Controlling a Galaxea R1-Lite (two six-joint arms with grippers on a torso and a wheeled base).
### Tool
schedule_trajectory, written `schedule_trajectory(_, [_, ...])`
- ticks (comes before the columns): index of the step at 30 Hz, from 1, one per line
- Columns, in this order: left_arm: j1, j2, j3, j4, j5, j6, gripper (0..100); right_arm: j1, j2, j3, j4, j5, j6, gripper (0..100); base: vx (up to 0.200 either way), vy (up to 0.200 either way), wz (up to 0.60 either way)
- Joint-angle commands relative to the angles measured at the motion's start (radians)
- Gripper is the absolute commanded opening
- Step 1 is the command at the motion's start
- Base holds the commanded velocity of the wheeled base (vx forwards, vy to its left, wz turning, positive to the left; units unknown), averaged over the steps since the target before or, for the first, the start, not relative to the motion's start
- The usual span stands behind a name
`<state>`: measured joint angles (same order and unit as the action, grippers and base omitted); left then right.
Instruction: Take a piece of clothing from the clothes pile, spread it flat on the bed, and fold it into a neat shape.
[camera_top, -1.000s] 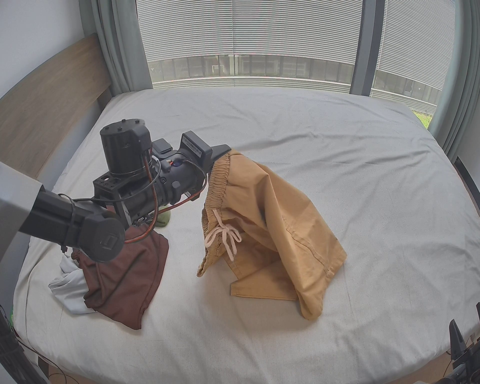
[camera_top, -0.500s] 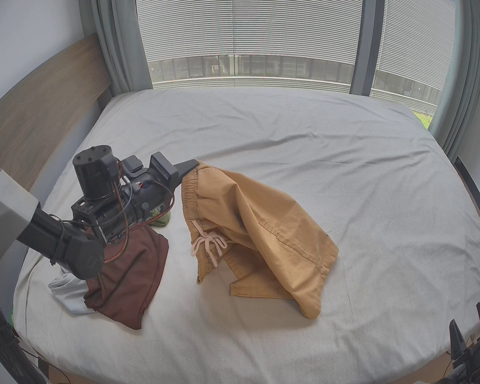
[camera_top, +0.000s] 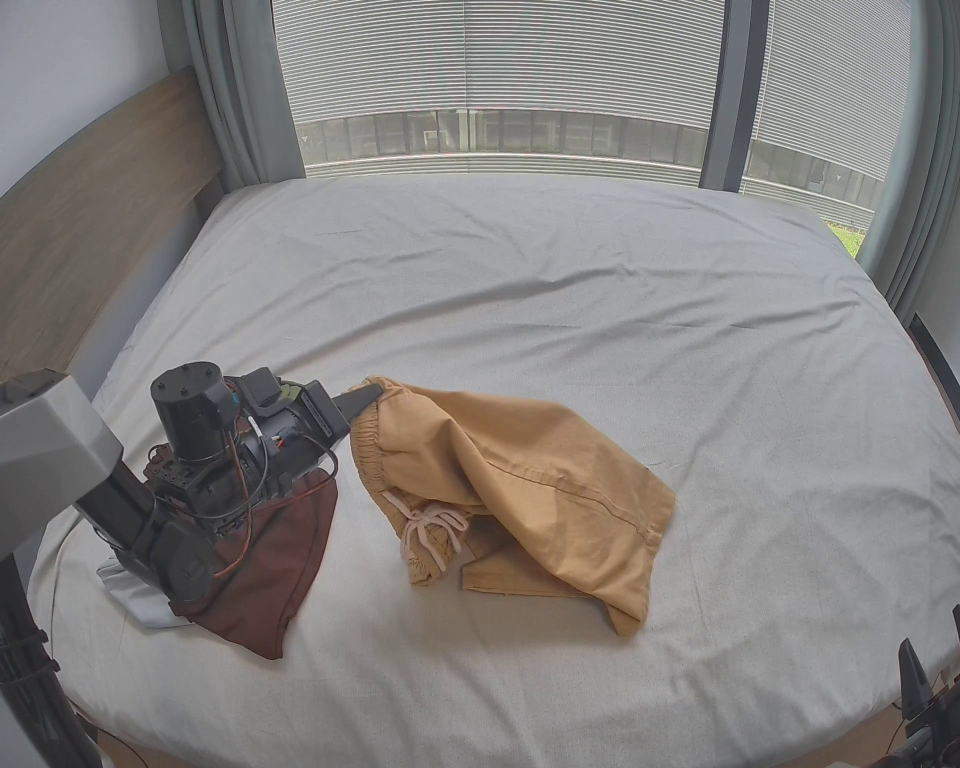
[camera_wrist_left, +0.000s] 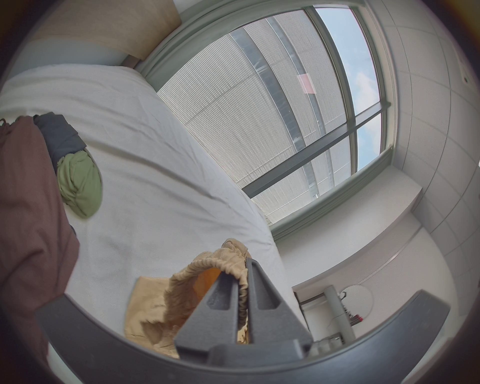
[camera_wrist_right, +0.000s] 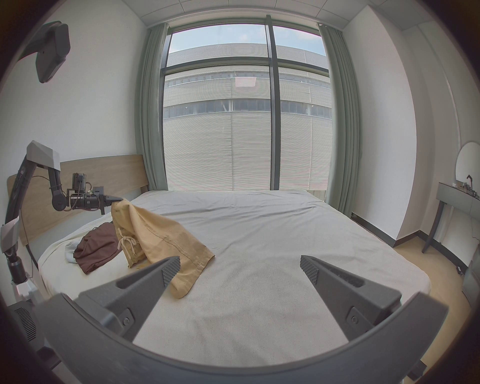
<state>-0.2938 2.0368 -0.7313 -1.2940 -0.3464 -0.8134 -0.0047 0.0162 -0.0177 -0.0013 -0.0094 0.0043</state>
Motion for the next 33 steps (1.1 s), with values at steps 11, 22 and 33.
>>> schedule_trajectory(11, [0.064, 0.158, 0.030, -0.136, 0.004, 0.083, 0, -0.001, -0.016, 0.018, 0.000, 0.000, -0.001, 100, 0.000, 0.000, 0.00])
schedule_trajectory(22, [0.071, 0.149, 0.069, -0.194, 0.004, 0.099, 0, -0.003, -0.016, 0.018, 0.000, -0.003, 0.005, 100, 0.000, 0.000, 0.00])
schedule_trajectory(33, [0.076, 0.115, 0.069, -0.195, 0.004, 0.099, 0, -0.009, 0.007, -0.077, -0.082, -0.015, 0.002, 100, 0.000, 0.000, 0.00])
